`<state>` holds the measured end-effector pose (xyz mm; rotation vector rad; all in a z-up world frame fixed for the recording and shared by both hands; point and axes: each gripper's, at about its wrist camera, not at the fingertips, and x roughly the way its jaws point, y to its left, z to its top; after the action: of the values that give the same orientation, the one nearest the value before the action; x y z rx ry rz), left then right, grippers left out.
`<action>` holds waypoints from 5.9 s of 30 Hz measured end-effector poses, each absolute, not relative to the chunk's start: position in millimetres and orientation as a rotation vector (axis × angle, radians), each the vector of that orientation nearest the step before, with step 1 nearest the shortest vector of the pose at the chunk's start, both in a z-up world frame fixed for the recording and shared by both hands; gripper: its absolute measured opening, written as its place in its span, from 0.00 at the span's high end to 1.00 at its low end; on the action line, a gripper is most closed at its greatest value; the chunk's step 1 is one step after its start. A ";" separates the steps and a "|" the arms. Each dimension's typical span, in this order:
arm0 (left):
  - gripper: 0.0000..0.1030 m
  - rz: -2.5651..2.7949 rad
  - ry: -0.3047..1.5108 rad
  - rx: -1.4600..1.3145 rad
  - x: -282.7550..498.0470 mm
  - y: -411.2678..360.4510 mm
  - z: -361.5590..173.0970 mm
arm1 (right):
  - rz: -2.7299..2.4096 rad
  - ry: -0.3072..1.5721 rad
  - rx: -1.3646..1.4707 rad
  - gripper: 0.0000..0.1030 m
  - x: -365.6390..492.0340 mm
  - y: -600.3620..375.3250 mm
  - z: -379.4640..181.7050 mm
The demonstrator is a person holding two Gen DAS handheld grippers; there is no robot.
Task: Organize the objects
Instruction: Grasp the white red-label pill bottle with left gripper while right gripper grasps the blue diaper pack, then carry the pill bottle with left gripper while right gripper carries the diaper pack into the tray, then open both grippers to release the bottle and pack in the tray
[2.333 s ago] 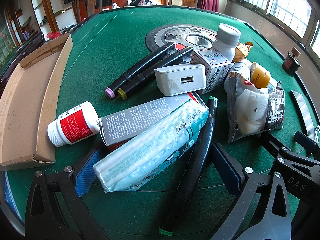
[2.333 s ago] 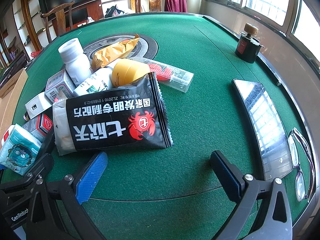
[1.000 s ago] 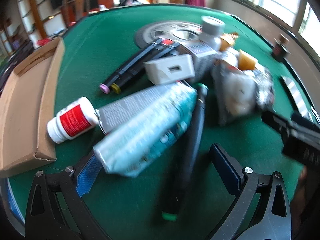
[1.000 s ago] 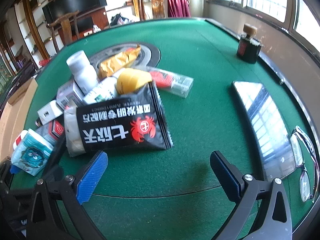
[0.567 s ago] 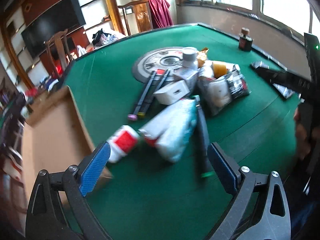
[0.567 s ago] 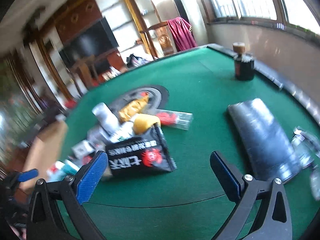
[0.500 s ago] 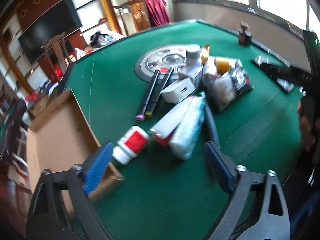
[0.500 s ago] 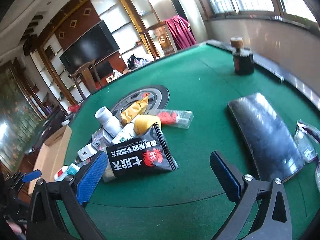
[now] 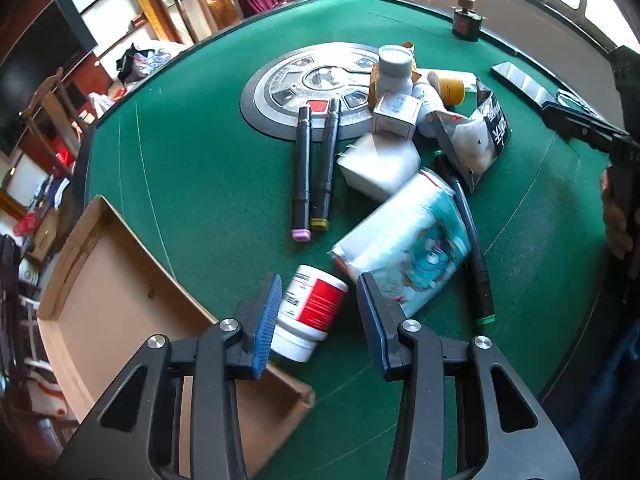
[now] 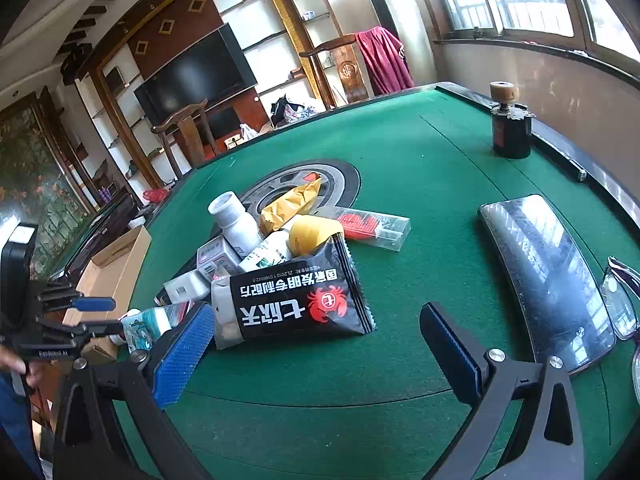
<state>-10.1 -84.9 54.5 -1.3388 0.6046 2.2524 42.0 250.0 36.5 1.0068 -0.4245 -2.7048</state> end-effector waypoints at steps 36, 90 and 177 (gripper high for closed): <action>0.67 2.506 0.118 -1.500 76.3 -100.0 13.2 | -2.165 0.187 0.918 0.28 56.1 143.1 59.0; 0.67 2.615 -0.265 -1.220 92.4 -166.1 69.6 | -2.006 0.154 1.164 0.75 8.2 38.4 65.0; 0.57 2.515 -0.370 -1.240 4.9 -203.3 97.4 | -2.117 -0.280 1.208 0.66 -40.9 26.8 66.5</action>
<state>4.9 -203.3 97.4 -1.2398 -0.3698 2.5153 -40.9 26.8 66.5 1.2077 -0.2805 -2.1167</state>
